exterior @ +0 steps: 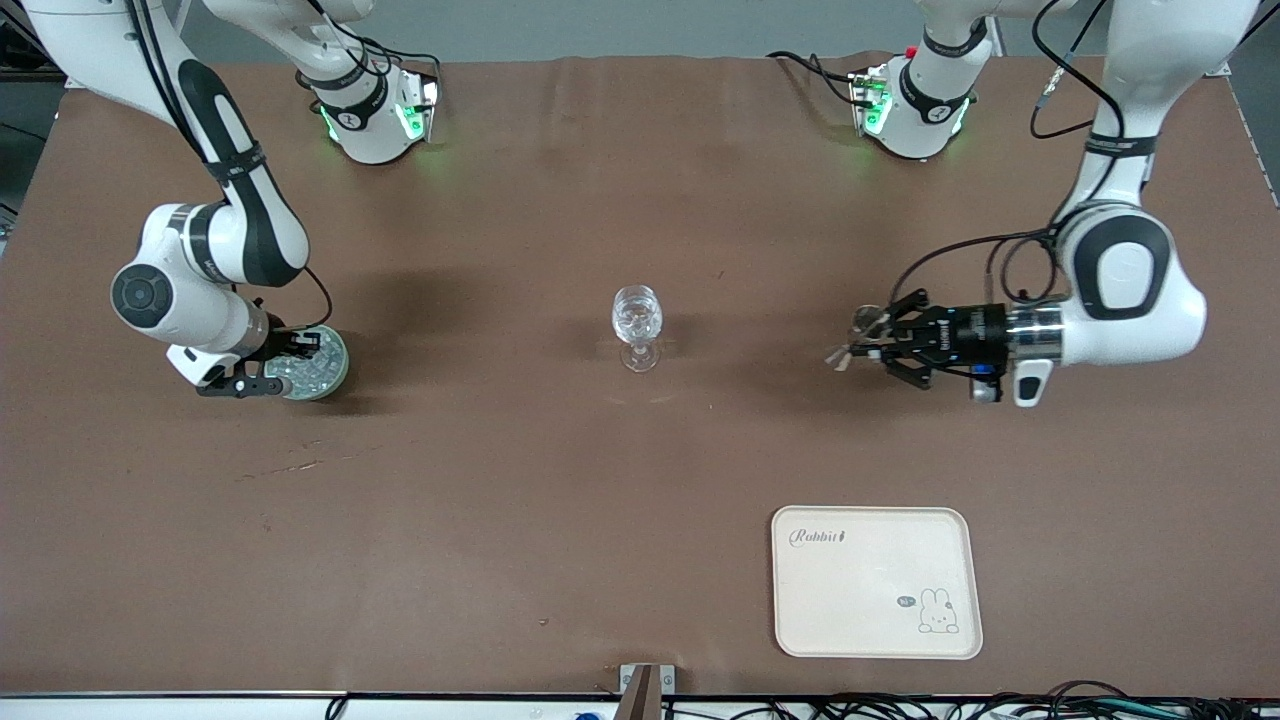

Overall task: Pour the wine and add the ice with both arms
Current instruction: 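Carry the jigger over the wine glass with the left gripper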

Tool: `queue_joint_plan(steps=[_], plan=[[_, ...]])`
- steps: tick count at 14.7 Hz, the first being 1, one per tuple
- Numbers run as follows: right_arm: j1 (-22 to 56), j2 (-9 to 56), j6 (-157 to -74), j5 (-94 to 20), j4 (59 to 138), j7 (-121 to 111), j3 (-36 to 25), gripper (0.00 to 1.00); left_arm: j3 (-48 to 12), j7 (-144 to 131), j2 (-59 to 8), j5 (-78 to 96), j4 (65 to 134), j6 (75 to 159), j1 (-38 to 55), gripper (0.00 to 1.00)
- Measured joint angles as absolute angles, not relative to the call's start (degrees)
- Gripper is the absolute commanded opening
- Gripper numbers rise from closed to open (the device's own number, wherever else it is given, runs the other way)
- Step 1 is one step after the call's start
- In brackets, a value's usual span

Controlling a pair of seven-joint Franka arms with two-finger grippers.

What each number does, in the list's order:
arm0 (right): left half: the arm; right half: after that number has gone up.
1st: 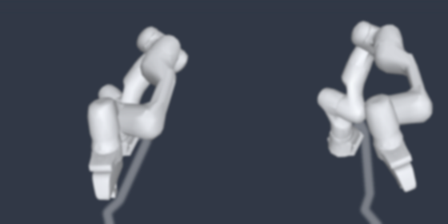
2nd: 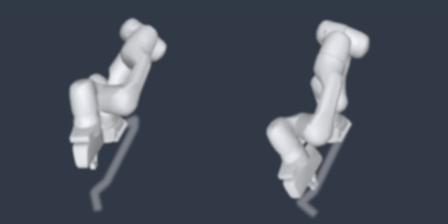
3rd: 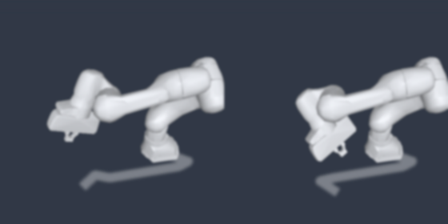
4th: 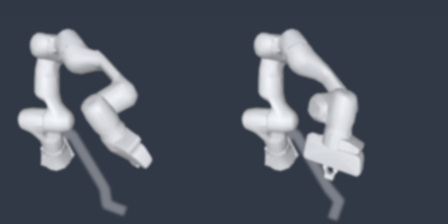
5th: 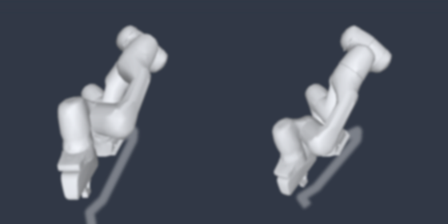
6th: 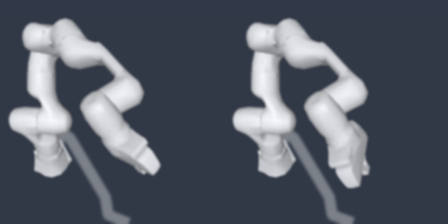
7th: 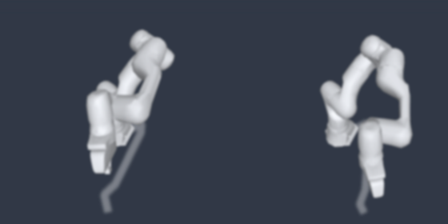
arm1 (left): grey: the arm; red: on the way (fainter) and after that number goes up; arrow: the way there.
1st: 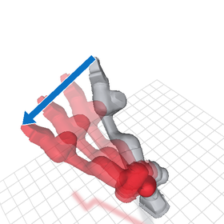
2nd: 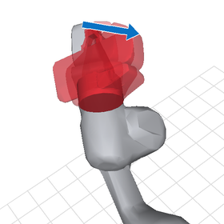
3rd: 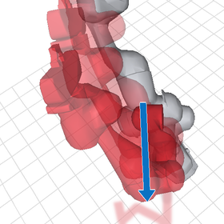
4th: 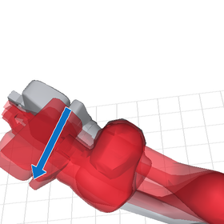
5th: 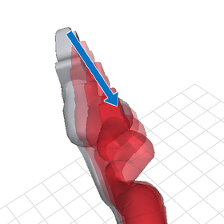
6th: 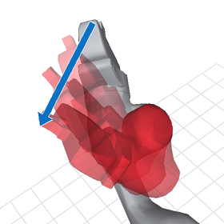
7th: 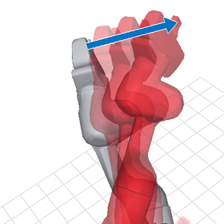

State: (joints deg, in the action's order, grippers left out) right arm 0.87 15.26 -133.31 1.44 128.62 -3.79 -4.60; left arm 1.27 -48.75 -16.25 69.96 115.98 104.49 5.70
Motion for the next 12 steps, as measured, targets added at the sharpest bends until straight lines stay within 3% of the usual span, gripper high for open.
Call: queue_joint_plan(steps=[4,5,12], plan=[[0.9,15.3,-130.8,1.4,126.9,-3.7,-4.5,0.54,-8.6,-54.5,-15.5,69.7,116.0,114.3,5.7,0.01],[0.9,15.3,-130.8,1.4,127.0,-3.7,-4.5,0.57,-10.8,-55.2,-15.4,69.4,116.0,116.5,5.8,0.01],[0.9,16.4,-132.3,1.4,128.6,-3.7,-4.5,0.54,-22.5,-58.5,-15.4,60.3,115.6,127.5,6.0,0.0]])
